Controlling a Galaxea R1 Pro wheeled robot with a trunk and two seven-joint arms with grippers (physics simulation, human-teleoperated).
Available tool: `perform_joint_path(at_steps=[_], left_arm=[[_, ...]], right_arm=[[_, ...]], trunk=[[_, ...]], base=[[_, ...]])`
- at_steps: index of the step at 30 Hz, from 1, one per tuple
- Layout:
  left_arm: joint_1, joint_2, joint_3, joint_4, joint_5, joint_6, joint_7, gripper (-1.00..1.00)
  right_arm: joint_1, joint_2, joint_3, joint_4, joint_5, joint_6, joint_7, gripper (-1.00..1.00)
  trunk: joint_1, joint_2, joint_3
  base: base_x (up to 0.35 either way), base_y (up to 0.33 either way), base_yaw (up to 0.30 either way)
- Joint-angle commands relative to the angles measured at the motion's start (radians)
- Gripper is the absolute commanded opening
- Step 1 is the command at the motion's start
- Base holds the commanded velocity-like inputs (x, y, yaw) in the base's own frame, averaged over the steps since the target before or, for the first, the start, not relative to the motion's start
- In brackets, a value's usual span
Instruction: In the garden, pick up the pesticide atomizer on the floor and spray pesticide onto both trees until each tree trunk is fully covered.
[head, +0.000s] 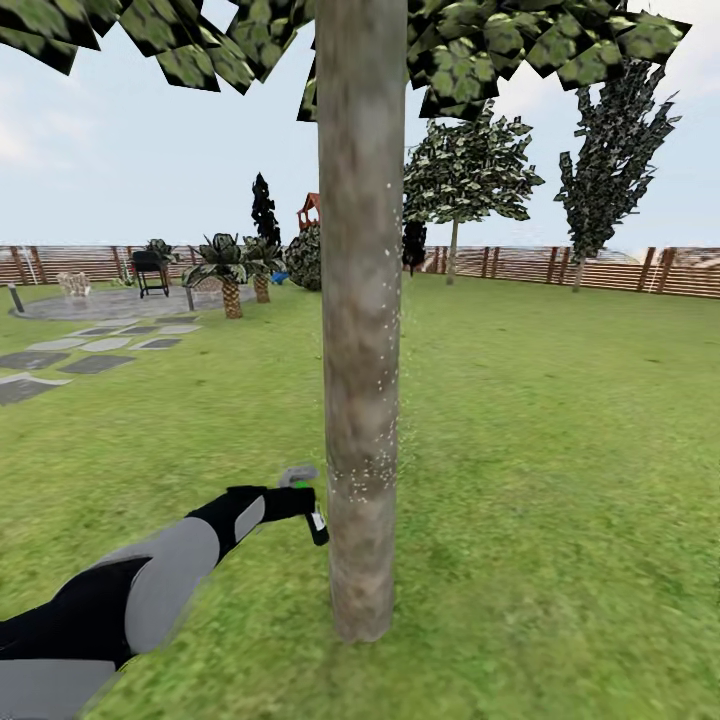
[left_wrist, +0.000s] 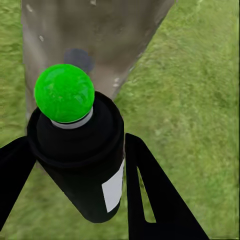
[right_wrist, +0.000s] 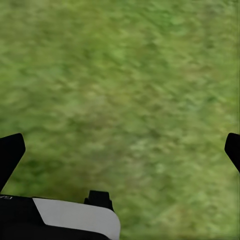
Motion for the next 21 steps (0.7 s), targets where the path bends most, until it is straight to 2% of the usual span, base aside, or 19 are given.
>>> perform_joint_path(at_steps=[1,2,3,4,6,9,10,12,14,18,21], left_arm=[[0.000,0.006,0.001,-0.008,0.001,0.004,-0.016,-1.00],[0.000,0.009,0.000,-0.025,0.001,0.011,-0.025,-1.00],[0.000,0.012,0.000,-0.061,0.001,0.050,-0.030,-1.00],[0.000,0.014,0.000,-0.204,0.001,0.215,-0.038,-1.00],[0.000,0.015,-0.001,-0.326,0.002,0.329,-0.042,-1.00],[0.000,0.015,-0.003,-0.417,0.002,0.479,-0.047,-1.00],[0.000,0.015,-0.005,-0.491,0.001,0.578,-0.050,-1.00],[0.000,0.015,-0.007,-0.570,0.001,0.665,-0.052,-1.00],[0.000,0.013,-0.009,-0.645,0.001,0.722,-0.054,-1.00],[-0.014,0.010,-0.010,-0.664,0.000,0.741,-0.056,-1.00],[-0.085,0.010,-0.011,-0.629,0.000,0.745,-0.057,-1.00]], right_arm=[[0.000,0.000,0.000,0.000,0.000,0.000,0.000,1.00],[0.000,0.000,0.001,0.000,0.000,0.001,0.000,1.00],[0.000,0.000,0.001,0.000,0.001,0.002,0.000,1.00],[0.000,0.000,0.001,0.000,0.001,0.004,0.000,1.00],[0.000,0.000,0.001,0.001,0.001,0.004,0.000,1.00],[0.000,0.000,0.000,0.002,0.002,0.004,0.000,1.00],[0.000,0.000,0.000,0.002,0.003,0.004,0.000,1.00],[0.000,0.000,0.000,0.002,0.002,0.004,0.000,1.00],[0.000,-0.001,-0.001,0.002,0.002,0.002,0.000,1.00],[0.000,-0.001,-0.001,0.002,0.002,0.001,0.000,1.00],[0.000,-0.002,-0.002,0.002,0.002,0.000,0.000,1.00]], trunk=[[0.000,0.000,0.000],[0.000,0.000,0.000],[0.000,0.000,0.000],[0.000,0.000,0.000],[0.000,0.000,0.000],[0.000,0.000,0.000],[0.000,0.000,0.000],[0.000,0.000,0.000],[0.000,0.000,0.000],[0.000,0.000,0.000],[0.000,0.000,0.000]], base=[[0.000,0.000,0.000],[0.000,0.000,0.000],[0.000,0.000,0.000],[0.000,0.000,0.000],[0.000,0.000,0.000],[0.000,0.000,0.000],[0.000,0.000,0.000],[0.000,0.000,0.000],[0.000,0.000,0.000],[0.000,0.000,0.000],[0.000,0.000,0.000]])
